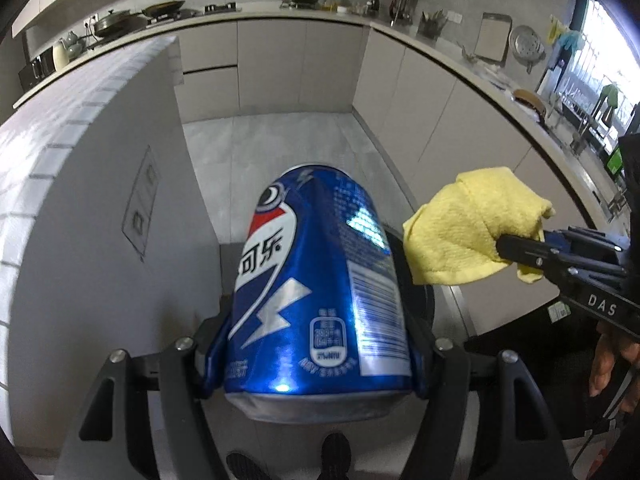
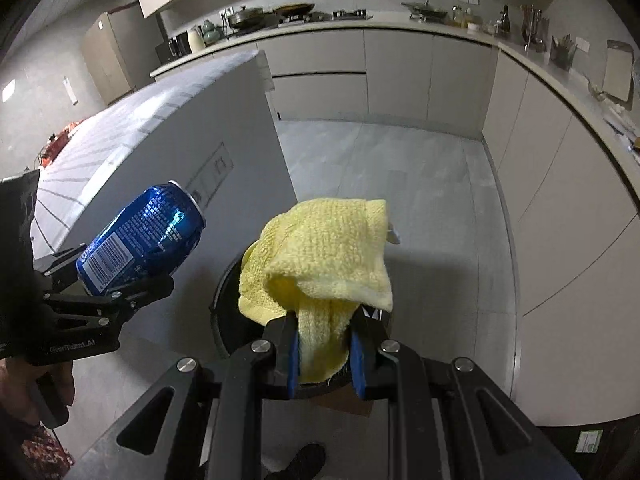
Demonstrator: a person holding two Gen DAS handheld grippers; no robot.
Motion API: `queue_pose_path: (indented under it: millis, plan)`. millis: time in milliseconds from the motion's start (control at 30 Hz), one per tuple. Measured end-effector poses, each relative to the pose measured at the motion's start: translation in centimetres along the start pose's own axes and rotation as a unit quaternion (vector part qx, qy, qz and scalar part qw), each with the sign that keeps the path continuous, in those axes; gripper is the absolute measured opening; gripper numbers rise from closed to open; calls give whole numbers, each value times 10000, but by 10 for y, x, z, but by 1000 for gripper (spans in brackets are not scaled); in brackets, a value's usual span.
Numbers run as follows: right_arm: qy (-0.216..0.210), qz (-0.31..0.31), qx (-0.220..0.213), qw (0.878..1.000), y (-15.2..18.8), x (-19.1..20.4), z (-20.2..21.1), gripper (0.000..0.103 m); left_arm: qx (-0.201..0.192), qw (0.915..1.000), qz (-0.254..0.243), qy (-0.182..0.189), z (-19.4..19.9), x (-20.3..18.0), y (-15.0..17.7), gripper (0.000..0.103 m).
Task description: Collect trash
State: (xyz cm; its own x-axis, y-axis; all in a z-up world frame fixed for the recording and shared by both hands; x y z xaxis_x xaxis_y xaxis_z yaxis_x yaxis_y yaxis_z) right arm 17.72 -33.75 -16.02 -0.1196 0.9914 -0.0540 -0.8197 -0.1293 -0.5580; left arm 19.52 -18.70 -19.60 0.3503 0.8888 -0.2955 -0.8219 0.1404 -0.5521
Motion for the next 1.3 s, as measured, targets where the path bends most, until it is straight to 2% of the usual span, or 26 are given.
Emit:
queue_pose_path:
  millis: [433, 633, 667, 700, 733, 767, 833, 867, 1000, 1300]
  plan:
    - [-194, 455, 590, 9970, 35, 12, -65, 21, 650, 9974, 283, -125, -50, 14, 36, 69]
    - [-285, 879, 700, 9933, 32, 19, -82, 22, 648, 9970, 420, -55, -57, 14, 33, 70]
    - [-328, 945, 696, 9925, 30, 21, -84, 24, 582, 9972, 466, -8, -59, 14, 32, 73]
    - [-387, 1070, 650, 9914, 28, 25, -86, 45, 603, 9966, 511, -210, -63, 21, 34, 98]
    - [-182, 1276, 489, 9905, 26, 22, -89, 72, 612, 9951, 545, -545, -65, 32, 36, 102]
    - [92, 1315, 488, 9901, 27, 13, -94, 102, 575, 9948, 581, -607, -66, 39, 38, 103]
    - [68, 1137, 572, 9918, 28, 1, -101, 103, 599, 9929, 773, -683, -68, 51, 43, 103]
    - [193, 1069, 565, 9925, 27, -7, -104, 103, 610, 9920, 825, -735, -69, 55, 45, 103]
    - [379, 1061, 492, 9924, 27, -19, -107, 103, 604, 9905, 811, -927, -73, 64, 52, 103]
    - [324, 970, 482, 9936, 25, -22, -100, 103, 487, 9920, 707, -930, -66, 57, 49, 103]
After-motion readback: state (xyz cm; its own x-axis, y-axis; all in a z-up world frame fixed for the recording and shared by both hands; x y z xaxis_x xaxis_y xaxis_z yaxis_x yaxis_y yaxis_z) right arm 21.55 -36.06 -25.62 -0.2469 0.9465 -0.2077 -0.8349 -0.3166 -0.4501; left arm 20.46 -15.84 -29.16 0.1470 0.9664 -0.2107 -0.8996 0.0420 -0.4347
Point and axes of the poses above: each gripper's, at about its wrist camera, not at the fingertips, and z roughly against the way its jaws point, x to its left, y to its underside, the point moved 9 cm from there along -z, roughly the way its jaws point, and after that the axes turned 11 degrees about y, right-handed, at the moved point
